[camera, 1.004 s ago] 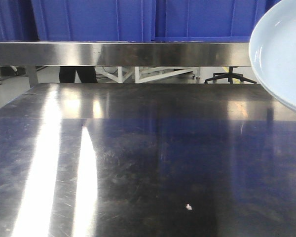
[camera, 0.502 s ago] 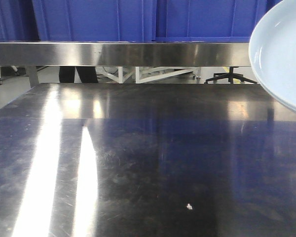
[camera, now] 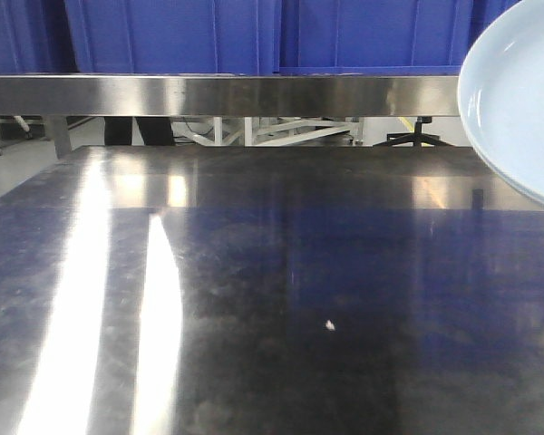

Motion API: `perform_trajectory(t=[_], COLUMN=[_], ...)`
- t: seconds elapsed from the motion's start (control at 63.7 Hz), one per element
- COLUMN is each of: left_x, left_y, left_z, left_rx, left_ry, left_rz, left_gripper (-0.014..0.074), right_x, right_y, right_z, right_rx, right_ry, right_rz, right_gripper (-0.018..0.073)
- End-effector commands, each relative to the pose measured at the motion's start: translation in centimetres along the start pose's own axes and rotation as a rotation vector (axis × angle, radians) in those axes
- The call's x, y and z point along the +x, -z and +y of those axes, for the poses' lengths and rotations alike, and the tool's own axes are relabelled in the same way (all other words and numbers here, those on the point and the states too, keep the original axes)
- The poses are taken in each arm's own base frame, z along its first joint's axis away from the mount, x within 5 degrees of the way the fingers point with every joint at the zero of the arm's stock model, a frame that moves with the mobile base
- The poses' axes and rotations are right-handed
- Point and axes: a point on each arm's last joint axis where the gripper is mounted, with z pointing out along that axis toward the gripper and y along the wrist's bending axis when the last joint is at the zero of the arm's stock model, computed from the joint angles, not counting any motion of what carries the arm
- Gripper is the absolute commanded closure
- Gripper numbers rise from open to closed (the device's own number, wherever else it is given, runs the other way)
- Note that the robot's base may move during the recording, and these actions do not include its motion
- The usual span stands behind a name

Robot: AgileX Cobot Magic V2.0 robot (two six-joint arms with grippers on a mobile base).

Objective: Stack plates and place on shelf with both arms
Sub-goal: 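Drive the base away from the table holding the plates in the right gripper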

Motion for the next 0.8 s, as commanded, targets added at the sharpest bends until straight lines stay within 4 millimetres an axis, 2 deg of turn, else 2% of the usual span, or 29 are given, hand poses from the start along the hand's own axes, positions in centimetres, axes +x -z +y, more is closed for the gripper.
perform_trajectory(t=[0.0, 0.785], left_x=[-1.27, -1.27], left_y=[0.48, 0.48], left_z=[-0.26, -0.26], left_rx=[0.022, 0.022], left_ry=[0.004, 0.004], left_rz=[-0.082, -0.082], left_gripper=[0.0508, 0.0508], right_x=[-1.65, -1.64], right_y=[0.58, 0.58], right_z=[0.29, 0.28], right_rx=[-0.023, -0.023], right_ry=[-0.002, -0.002], right_rz=[-0.118, -0.117], right_gripper=[0.0510, 0.0510])
